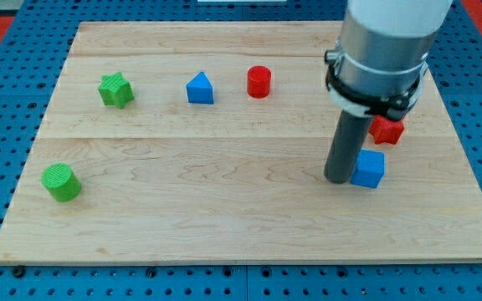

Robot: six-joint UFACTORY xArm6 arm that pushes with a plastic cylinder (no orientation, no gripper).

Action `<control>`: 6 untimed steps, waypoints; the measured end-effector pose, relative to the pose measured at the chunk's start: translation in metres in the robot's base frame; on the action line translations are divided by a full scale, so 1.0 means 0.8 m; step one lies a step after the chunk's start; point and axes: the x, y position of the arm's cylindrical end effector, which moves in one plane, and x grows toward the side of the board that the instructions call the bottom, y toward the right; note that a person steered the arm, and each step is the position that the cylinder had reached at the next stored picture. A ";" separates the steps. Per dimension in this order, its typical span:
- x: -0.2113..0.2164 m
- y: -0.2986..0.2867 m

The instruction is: Move your arm to the bottom left of the blue cube

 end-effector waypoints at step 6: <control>-0.030 -0.041</control>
